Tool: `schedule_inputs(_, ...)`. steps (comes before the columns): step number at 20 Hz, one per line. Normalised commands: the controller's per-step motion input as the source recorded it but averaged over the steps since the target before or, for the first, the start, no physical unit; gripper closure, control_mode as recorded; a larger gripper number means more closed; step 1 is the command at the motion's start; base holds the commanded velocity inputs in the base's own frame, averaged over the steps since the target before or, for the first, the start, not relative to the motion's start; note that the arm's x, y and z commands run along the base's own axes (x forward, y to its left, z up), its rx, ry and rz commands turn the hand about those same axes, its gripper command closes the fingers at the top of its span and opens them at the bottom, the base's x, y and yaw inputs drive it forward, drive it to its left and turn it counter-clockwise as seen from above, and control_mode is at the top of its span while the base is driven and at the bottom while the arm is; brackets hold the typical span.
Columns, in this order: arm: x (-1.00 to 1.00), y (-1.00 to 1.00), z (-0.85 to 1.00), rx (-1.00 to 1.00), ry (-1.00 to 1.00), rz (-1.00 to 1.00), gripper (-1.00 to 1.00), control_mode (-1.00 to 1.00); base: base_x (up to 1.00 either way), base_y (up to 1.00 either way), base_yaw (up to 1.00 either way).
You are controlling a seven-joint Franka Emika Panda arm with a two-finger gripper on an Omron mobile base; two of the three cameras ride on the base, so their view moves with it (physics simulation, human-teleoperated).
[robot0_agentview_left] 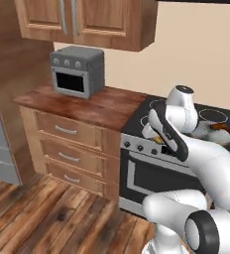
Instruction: Take the chicken drumsticks from the pan and place one on each plate on the dining counter.
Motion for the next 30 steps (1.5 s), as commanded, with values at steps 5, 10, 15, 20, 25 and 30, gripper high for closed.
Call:
schedule_inputs(5,0.00,0.00,0.00,0.00,0.00,0.00,1.00,1.00,-0.08,0.00,1.00)
schedule_inputs(10,0.00,0.00,0.00,0.00,0.00,0.00,1.00,1.00,-0.06,0.00,1.00)
schedule_inputs(15,0.00,0.00,0.00,0.00,0.00,0.00,1.00,1.00,0.04,-0.06,1.00)
schedule_inputs(20,0.00,0.00,0.00,0.00,0.00,0.00,1.00,1.00,0.33,-0.08,0.96)
schedule_inputs(25,0.00,0.00,0.00,0.00,0.00,0.00,1.00,1.00,0.82,-0.11,0.60)
schedule_inputs(30,0.00,0.00,0.00,0.00,0.00,0.00,1.00,1.00,1.00,-0.14,0.13)
